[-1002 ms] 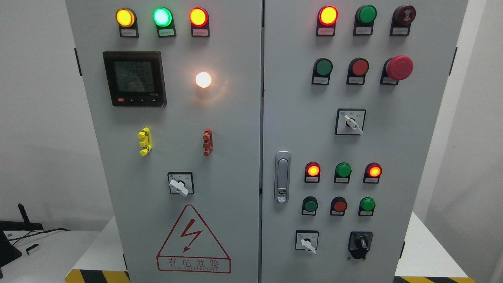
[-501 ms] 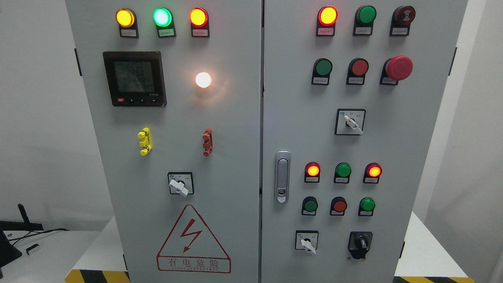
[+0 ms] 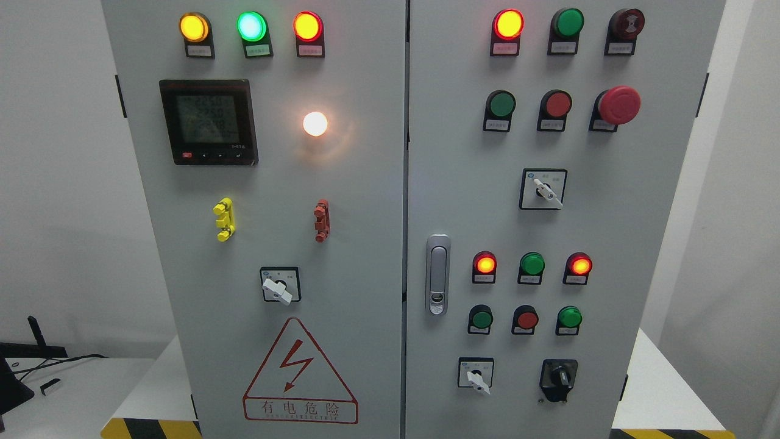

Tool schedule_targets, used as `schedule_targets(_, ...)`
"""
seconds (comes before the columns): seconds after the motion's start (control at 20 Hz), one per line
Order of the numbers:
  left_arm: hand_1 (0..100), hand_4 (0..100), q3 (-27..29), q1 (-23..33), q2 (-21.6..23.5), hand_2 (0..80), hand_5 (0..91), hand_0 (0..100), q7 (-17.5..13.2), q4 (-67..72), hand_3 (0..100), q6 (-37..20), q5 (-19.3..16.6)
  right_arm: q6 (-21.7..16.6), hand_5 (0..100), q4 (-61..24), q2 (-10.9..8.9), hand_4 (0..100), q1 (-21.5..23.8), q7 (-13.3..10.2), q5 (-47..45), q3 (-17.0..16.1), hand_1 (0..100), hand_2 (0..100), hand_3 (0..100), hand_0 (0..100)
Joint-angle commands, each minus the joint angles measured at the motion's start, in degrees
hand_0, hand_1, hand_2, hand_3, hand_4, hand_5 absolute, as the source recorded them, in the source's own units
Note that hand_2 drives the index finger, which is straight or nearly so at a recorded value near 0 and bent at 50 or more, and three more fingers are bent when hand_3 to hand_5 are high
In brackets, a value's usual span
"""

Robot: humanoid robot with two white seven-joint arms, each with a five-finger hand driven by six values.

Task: Trip black knob to open circuit

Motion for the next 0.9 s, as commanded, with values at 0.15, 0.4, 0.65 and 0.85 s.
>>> schedule_targets(0.15,39,0,0.0,0.0,0.1,0.0,0.0,12,0.0,0.0,0,0.0,0.3,-2.1,98,-23.1,1.41,85,-2.8,-2.5,1.0,-6.5,65,36,77,31)
schedule_targets(0.4,39,0,0.0,0.0,0.0,0.0,0.0,12,0.0,0.0,0,0.0,0.3,6.2,97,-23.1,2.11,83,-9.8,-6.8,3.6,-6.6,69,28,73,28)
schedule_targets(0.65,39,0,0.0,0.0,0.0,0.0,0.0,12,0.0,0.0,0,0.0,0.3,13.4,98,-22.9,2.38,87,-14.4,-7.5,6.5,-6.5,71,37,81,33)
schedule_targets(0.85,39,0,0.0,0.0,0.0,0.0,0.0,12,0.0,0.0,0,0.0,0.3,20.8,100,-22.7,2.11,94,-19.0,-10.4,10.3,-5.8,74,40,82,35)
